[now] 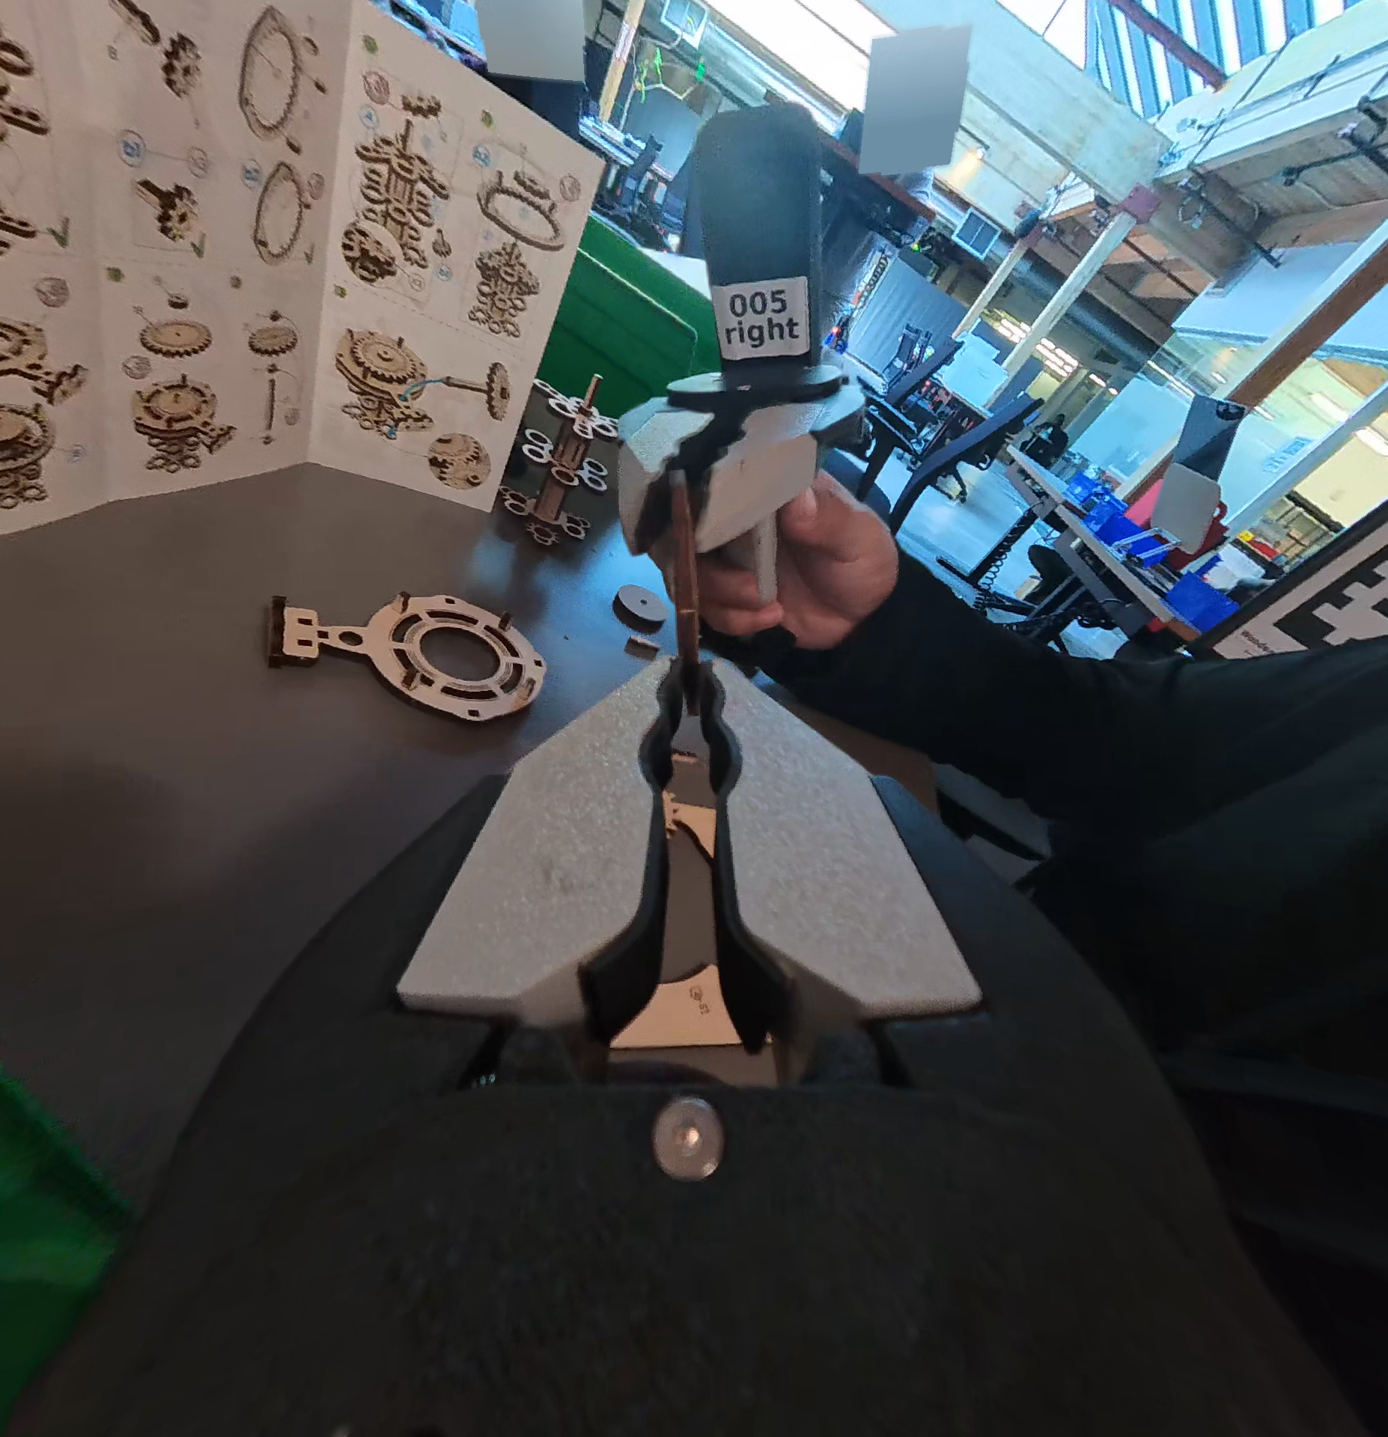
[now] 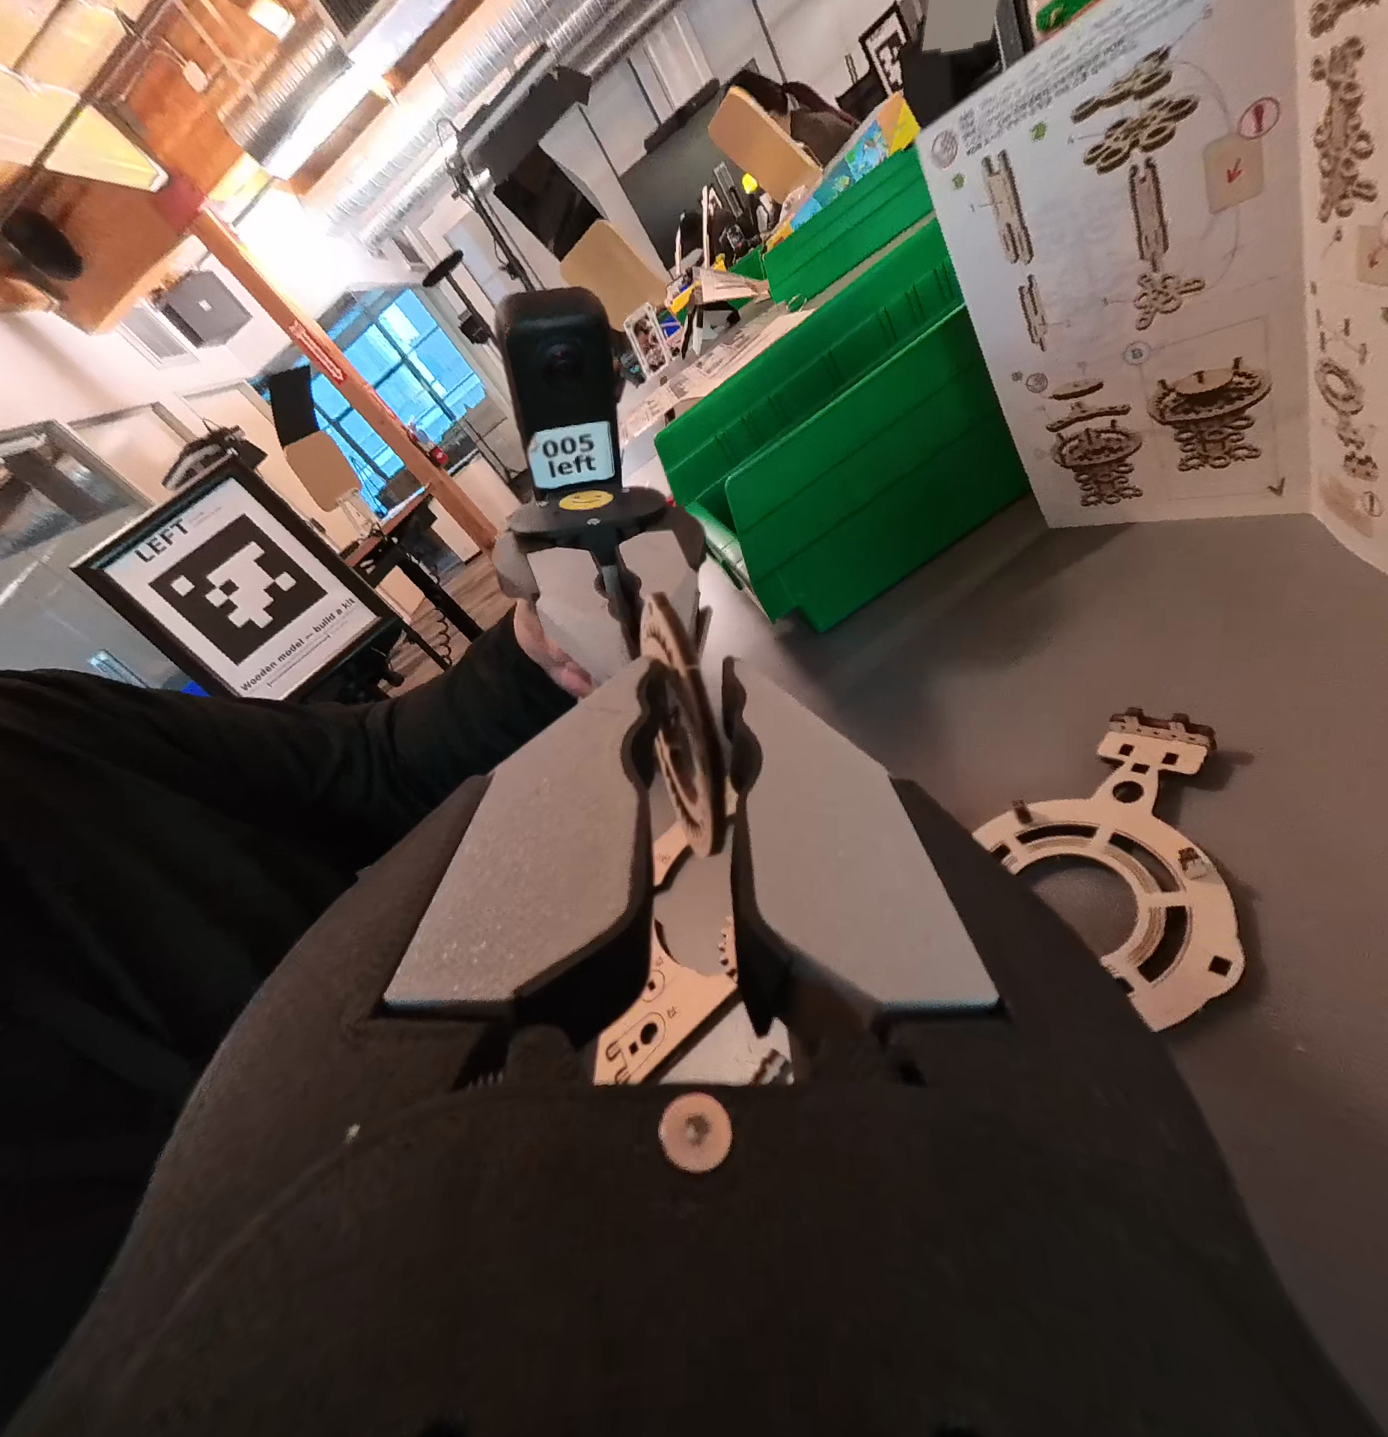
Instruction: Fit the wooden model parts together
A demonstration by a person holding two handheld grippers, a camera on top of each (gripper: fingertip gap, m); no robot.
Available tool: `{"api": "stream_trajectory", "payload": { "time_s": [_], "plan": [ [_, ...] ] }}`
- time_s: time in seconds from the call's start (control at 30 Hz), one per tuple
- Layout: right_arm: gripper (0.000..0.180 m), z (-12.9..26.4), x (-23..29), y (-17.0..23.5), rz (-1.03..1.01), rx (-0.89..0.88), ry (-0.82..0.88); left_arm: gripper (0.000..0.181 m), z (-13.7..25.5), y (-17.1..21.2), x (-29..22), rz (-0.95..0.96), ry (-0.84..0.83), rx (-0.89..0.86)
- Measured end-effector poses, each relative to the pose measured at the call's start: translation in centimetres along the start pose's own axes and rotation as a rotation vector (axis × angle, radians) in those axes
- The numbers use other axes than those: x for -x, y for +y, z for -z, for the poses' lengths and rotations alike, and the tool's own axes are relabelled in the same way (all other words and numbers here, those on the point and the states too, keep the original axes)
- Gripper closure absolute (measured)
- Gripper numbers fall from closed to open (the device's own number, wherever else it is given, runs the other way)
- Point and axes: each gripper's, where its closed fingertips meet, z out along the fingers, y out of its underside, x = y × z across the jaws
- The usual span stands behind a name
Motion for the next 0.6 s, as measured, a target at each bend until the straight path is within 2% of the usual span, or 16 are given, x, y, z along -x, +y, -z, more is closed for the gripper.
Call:
{"api": "stream_trajectory", "payload": {
  "time_s": [0.2,0.37,0.6],
  "plan": [
    [0.174,-0.1,0.4,0.1,0.032,0.013,-0.007,0.181,0.2,-0.2,-0.1,-0.026,-0.001,-0.008],
    [0.177,-0.1,-0.2,0.7,0.110,0.064,0.089,0.180,-0.3,0.9,0.3,-0.078,-0.054,0.059],
    [0.176,-0.1,-0.4,0.5,0.173,0.058,0.143,0.180,-0.3,0.5,0.5,-0.068,-0.060,0.033]
  ]
}}
